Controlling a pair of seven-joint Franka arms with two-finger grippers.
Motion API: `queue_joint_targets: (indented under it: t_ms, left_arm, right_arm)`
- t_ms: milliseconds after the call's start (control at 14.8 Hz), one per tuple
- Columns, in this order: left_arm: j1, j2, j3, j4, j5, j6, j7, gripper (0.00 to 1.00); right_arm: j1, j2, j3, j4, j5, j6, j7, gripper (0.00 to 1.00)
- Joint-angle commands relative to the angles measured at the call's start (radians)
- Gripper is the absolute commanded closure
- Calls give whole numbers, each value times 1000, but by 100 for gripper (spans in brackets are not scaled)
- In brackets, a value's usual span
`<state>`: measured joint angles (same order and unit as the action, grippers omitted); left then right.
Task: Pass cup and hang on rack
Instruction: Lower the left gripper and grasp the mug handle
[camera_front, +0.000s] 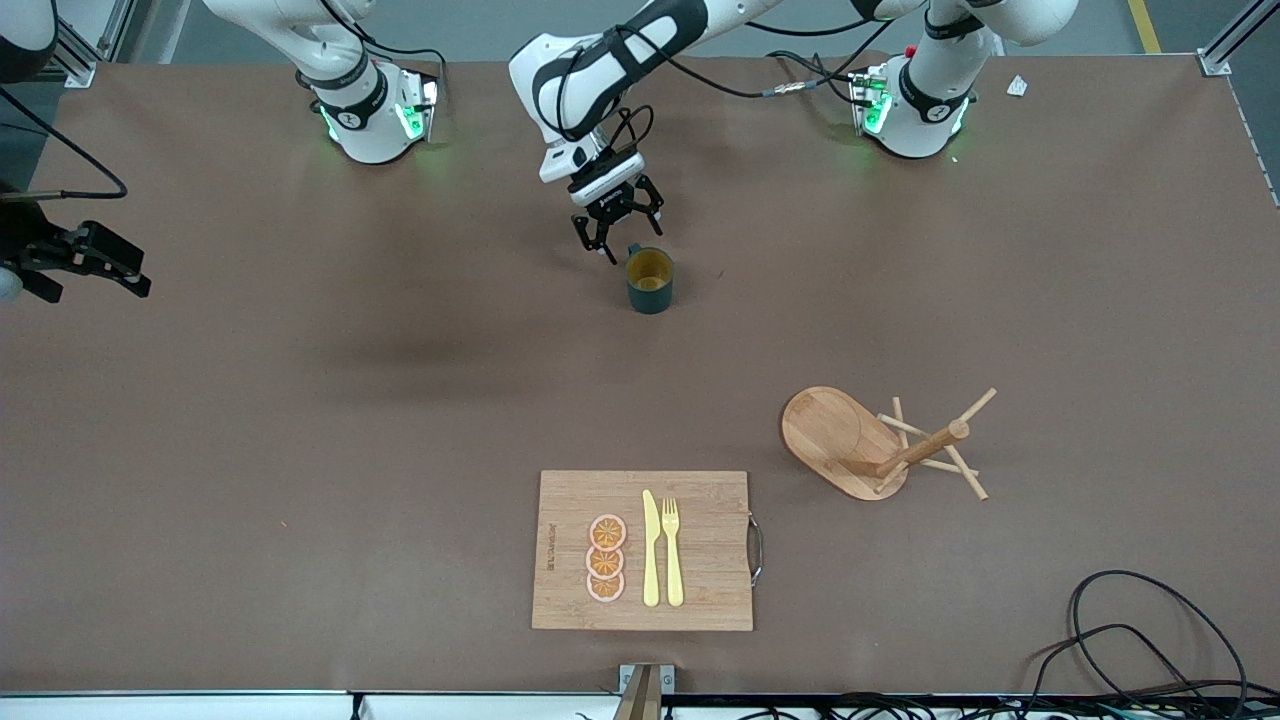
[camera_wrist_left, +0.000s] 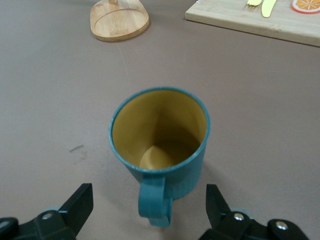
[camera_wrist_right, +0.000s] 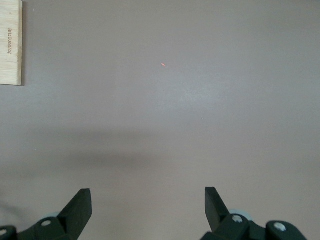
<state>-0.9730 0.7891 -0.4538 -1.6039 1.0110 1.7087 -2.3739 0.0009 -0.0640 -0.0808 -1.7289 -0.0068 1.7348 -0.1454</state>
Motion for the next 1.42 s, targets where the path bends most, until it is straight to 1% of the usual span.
queue_joint_targets:
  t_ms: [0,203,338,405,473,608,743,945,1080,1148,1350]
  left_arm:
    - [-23,47,7,27,49,-9,-42,1]
    - [-23,65,11,27,66,-9,-44,3]
    - [-23,79,11,27,84,-9,-59,8]
    - [-23,84,11,27,93,-9,-64,13]
    - [-23,87,11,27,95,-9,-64,20]
    - [-23,87,11,27,93,-9,-64,40]
    - [-23,87,11,27,93,-8,-56,63]
    - [-23,85,11,29,92,-9,-50,82]
    - [-21,84,11,68,80,-9,-50,96]
    - [-15,79,9,97,63,-9,-48,99]
    - [25,48,7,156,-37,-9,34,100]
  right_arm:
    - [-4,-27,3,-23,18,11,-13,0]
    - [-4,-27,4,-23,16,11,-13,0]
    - [-4,-28,4,-24,18,8,-13,0]
    - [-2,-28,4,-24,16,6,-13,0]
    - [-4,-28,4,-24,16,8,-13,0]
    - [-2,-31,4,-24,18,0,-13,0]
    - [-4,-39,4,-28,16,-1,-16,0]
    - [-21,-40,3,-29,16,-11,-57,0]
    - [-27,-40,3,-28,16,-12,-69,0]
    - [-27,-42,3,-28,16,-14,-72,0]
    - [-27,-43,3,-28,16,-24,-72,0]
